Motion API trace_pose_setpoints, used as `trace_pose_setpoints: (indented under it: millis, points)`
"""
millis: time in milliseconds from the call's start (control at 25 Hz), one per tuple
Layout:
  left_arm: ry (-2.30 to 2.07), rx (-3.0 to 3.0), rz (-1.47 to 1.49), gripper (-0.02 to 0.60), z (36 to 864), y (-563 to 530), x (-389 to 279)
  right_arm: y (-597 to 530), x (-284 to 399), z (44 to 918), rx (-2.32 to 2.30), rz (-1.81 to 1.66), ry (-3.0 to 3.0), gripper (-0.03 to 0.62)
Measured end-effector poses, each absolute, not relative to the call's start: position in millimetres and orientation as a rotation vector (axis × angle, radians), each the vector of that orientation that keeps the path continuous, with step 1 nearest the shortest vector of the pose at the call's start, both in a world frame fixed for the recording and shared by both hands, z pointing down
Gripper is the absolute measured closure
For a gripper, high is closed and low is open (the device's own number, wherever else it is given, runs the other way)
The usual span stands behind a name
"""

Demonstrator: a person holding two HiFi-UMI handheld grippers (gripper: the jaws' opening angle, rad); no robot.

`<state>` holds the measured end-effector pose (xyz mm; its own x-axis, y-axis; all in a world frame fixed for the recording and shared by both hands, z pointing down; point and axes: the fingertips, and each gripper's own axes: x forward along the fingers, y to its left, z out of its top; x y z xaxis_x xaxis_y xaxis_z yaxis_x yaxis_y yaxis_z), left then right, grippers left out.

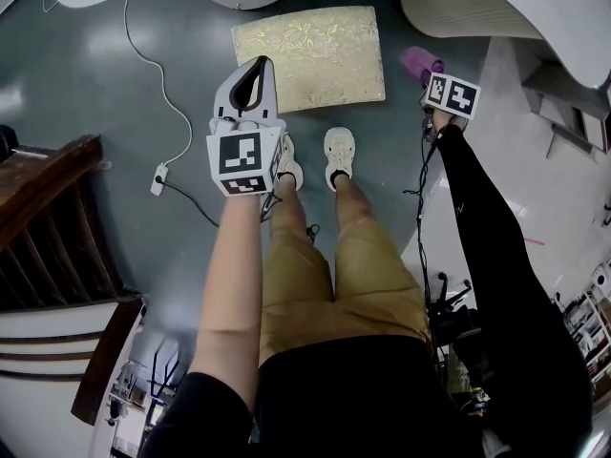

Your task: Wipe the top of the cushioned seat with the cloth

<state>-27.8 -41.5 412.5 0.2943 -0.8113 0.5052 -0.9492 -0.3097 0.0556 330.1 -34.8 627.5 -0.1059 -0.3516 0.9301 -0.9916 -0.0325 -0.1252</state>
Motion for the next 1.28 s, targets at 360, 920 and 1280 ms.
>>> trace_pose_setpoints:
  millis: [360,920,1280]
  points:
    - [-1.653,2.193,0.562,0.574,404.4,-23.6,-44.9,-29.5,297.7,603.0,1.372,1.098,-1.694,0.505]
    - [-1.757,2.076,0.555,0.574,409.2,29.4,-136.0,37.2,-37.1,558.8,0.748,1.327,-2.113,0.505]
    - [-1.789,2.02,0.52,0.574,410.2,54.8,-193.0,52.5,-101.5,629.3,0.732,1.338,-1.867,0.505]
